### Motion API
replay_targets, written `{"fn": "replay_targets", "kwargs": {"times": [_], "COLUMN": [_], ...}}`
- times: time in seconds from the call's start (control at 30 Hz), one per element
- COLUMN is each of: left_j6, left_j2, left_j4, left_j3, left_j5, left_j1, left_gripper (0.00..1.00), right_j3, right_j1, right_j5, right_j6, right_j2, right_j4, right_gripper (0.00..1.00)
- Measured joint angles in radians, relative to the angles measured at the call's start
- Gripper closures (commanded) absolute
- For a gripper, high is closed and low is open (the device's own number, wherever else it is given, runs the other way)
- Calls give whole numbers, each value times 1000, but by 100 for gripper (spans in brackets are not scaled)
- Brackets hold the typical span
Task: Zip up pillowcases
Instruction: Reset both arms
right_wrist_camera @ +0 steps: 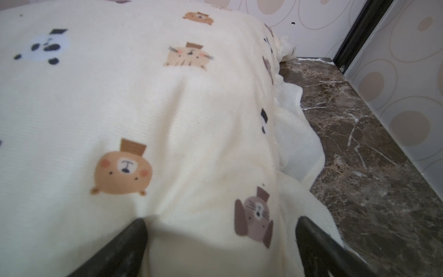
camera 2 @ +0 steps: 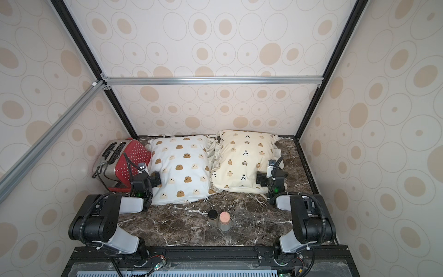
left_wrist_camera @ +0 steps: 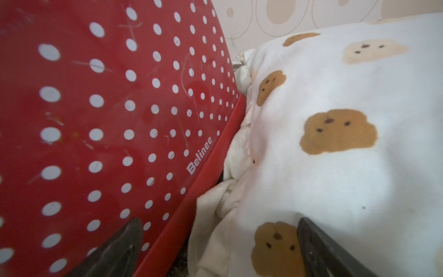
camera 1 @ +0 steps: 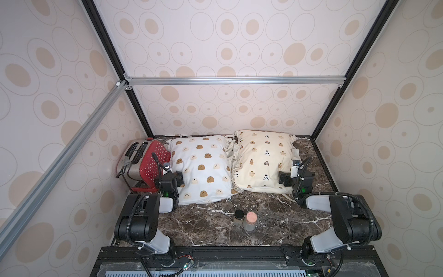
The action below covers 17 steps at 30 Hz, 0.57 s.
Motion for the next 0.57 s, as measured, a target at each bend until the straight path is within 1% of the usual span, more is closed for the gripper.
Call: {"fn": "replay_targets", "kwargs": {"times": [0.37, 0.57], "left_j6": [-4, -4], "left_j2": [0, 0], "left_j4": [1, -2], "left_j3": [0, 0], "left_j5": [-40, -18], "left_j1": [-4, 0], "left_gripper": [1, 1], "right_j3": [0, 0], "right_j1": [0, 0], "right_j5": [0, 0], "right_j6": [0, 0], "right_j2": [0, 0], "right_j4": [0, 0], "right_gripper": [1, 1]}}
